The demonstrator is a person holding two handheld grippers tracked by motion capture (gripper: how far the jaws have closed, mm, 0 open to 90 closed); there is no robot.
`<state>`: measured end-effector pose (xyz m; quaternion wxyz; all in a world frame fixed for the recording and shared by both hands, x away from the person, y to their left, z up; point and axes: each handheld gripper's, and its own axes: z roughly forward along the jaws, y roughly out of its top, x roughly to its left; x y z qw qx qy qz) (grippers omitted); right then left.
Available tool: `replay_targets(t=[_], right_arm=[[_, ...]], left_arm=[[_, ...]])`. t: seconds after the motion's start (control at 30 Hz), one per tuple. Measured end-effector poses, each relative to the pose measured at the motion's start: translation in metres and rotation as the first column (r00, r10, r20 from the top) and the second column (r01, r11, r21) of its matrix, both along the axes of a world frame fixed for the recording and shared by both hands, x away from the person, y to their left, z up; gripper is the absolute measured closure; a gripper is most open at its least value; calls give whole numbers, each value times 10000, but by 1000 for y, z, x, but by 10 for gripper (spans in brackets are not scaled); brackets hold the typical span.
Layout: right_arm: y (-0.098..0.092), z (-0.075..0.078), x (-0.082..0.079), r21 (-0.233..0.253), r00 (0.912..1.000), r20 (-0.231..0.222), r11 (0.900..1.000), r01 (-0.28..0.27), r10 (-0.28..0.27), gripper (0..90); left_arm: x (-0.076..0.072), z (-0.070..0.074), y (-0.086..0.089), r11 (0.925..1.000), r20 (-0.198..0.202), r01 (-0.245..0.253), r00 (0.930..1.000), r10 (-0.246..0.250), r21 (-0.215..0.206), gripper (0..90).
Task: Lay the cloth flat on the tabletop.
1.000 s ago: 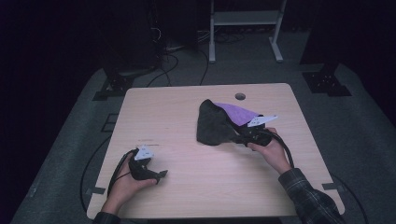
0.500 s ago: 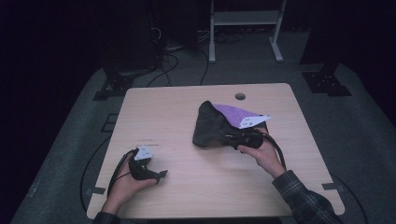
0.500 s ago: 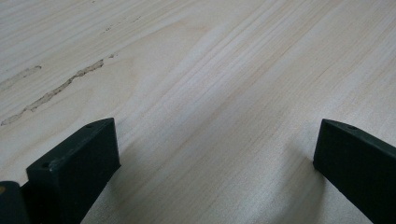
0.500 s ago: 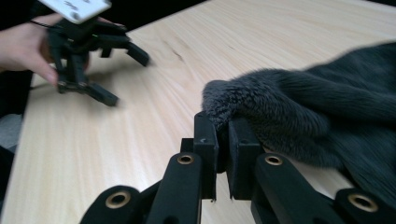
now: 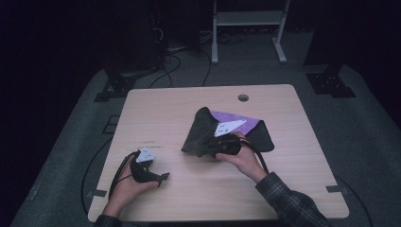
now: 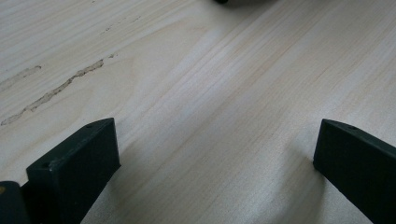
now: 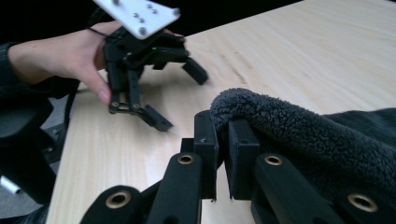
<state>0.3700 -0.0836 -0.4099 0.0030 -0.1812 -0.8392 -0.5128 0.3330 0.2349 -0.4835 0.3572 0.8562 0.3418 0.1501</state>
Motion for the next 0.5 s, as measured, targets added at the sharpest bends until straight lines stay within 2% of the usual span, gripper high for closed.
replay_targets(t=[0.03, 0.13, 0.17, 0.2, 0.23, 0.3, 0.4, 0.5], right_arm=[[0, 0, 0, 0, 10000, 0, 10000, 0, 0, 837], [19, -4, -5, -65, 9993, -16, 9993, -377, 377, 835], [19, -4, -5, -65, 9993, -16, 9993, -377, 377, 835], [27, -7, -6, -269, 9988, 84, 9985, -482, 485, 816], [27, -7, -6, -269, 9988, 84, 9985, -482, 485, 816], [31, -10, -6, -367, 9985, 34, 9978, -545, 546, 721], [28, -10, -7, -461, 9986, 76, 9976, -514, 519, 626], [23, -8, -7, -390, 9989, 94, 9982, -456, 460, 584]], left_arm=[[0, 0, 0, 10000, 0, 0, 10000, 0, 0, 0], [0, 0, 0, 10000, -5, 14, 10000, -14, 8, 0], [0, 0, 0, 10000, -5, 14, 10000, -14, 7, 0], [0, 0, 0, 10000, -1, 20, 10000, -20, 6, 0], [0, 0, 0, 10000, -1, 20, 10000, -20, 6, 0], [0, 0, 0, 10000, -4, 34, 10000, -34, 0, 0], [-1, 0, 0, 10000, -3, 45, 10000, -45, -6, 0], [-1, 0, 0, 10000, -4, 44, 10000, -44, -7, 0]])
